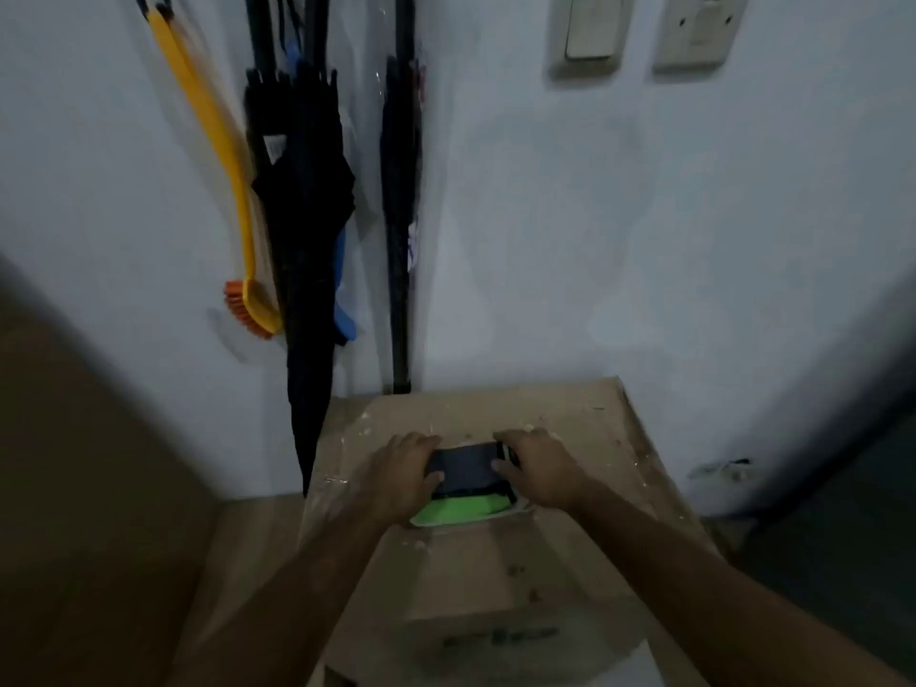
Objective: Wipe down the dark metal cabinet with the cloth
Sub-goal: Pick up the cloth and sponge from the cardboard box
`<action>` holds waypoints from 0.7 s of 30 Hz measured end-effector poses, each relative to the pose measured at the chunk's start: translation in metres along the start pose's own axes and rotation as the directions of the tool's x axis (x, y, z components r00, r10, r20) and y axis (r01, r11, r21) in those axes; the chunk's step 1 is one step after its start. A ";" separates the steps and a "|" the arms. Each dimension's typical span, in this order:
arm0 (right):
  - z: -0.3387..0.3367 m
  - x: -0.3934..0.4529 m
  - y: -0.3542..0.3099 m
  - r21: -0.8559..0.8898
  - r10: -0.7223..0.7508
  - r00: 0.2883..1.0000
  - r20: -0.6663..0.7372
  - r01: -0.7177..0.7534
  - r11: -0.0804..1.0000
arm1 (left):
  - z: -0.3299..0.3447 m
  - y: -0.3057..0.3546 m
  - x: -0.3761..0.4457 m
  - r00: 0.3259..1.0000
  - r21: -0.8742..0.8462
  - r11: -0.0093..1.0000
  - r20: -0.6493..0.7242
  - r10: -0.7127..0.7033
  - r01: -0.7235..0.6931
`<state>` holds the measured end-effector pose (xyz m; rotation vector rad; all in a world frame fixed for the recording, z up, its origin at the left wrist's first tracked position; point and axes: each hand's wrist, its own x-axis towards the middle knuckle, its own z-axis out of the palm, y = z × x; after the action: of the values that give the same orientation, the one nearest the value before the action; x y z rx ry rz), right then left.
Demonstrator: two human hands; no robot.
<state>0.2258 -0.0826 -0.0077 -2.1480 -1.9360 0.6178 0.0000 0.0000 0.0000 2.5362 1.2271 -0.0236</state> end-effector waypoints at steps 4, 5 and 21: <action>0.012 0.006 -0.002 -0.145 -0.036 0.999 -0.031 0.031 0.989 | 0.009 -0.001 0.004 0.999 0.146 0.989 -0.054 0.002 0.006; 0.014 0.008 -0.002 -0.179 -0.045 0.998 -0.035 0.038 0.983 | 0.011 -0.001 0.005 0.998 0.157 0.988 -0.065 0.005 0.006; -0.036 -0.035 -0.021 0.327 -0.057 0.992 -0.110 0.091 0.941 | -0.033 0.018 -0.023 0.988 -0.692 0.722 -0.126 -0.091 -0.022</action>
<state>0.2195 -0.1090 0.0400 -1.8545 -1.7110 0.7476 -0.0049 -0.0183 0.0402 1.8663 1.0627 0.5365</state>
